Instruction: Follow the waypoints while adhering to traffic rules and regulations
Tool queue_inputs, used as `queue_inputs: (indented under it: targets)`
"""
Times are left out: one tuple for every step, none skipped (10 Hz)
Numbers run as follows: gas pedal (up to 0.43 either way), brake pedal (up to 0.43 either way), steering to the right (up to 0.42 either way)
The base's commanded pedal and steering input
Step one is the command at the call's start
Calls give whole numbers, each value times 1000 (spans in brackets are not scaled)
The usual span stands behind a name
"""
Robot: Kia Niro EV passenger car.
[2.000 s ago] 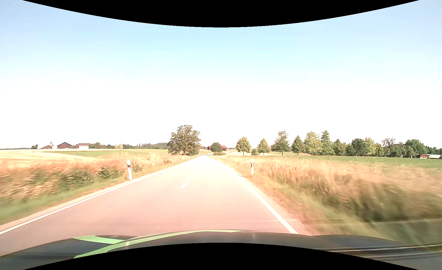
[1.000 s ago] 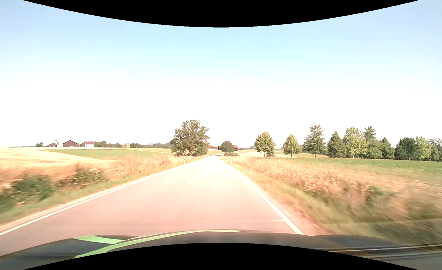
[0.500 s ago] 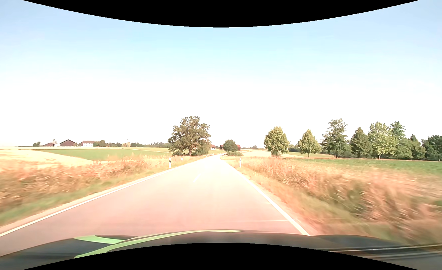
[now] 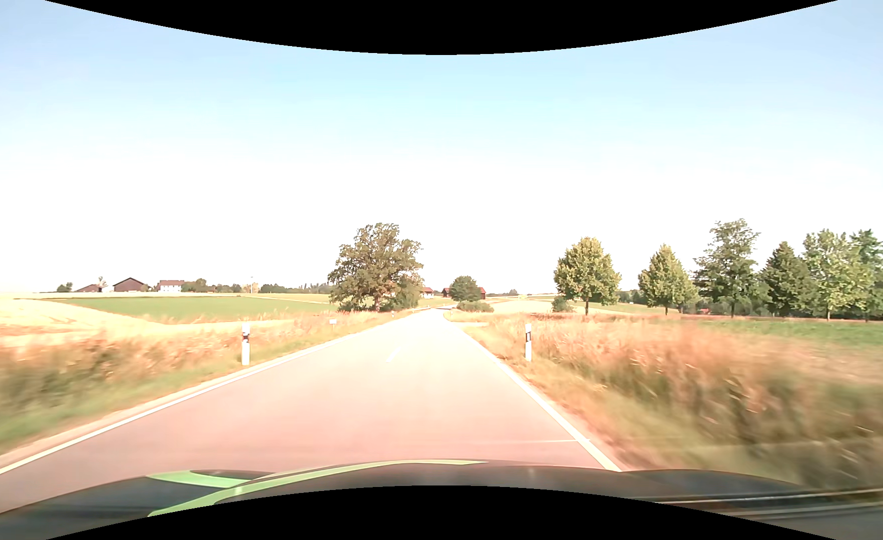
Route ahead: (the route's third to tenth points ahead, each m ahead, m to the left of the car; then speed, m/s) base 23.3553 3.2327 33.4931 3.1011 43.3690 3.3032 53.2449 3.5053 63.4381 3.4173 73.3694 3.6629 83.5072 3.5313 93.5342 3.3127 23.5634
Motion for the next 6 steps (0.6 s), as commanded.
queue_inputs:
  targets:
    - [138, 0, -5]
    - [138, 0, -5]
    - [138, 0, -5]
    - [138, 0, -5]
    - [138, 0, -5]
    - [138, 0, -5]
